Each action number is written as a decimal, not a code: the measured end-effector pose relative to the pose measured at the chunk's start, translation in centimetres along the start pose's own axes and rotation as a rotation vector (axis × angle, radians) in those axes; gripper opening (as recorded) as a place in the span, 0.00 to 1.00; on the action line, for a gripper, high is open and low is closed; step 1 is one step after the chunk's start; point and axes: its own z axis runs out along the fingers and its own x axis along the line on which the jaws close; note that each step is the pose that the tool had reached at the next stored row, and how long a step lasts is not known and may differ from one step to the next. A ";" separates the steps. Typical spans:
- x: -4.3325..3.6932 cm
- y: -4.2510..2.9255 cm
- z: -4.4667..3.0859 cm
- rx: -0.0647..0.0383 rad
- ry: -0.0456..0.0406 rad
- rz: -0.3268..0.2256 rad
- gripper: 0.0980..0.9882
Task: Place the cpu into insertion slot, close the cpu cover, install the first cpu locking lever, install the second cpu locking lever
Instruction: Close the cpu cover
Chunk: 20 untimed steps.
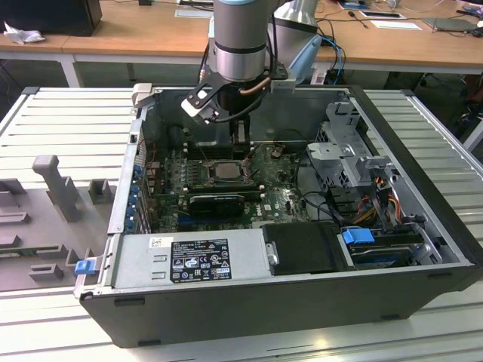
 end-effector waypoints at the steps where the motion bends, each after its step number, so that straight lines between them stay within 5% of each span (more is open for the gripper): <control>1: 0.00 0.01 -0.01 0.000 0.0000 0.000 0.01; 15: 0.02 0.45 -0.05 0.000 -0.0001 0.000 0.01; 20: 0.03 0.49 -0.64 0.000 -0.0001 0.000 0.01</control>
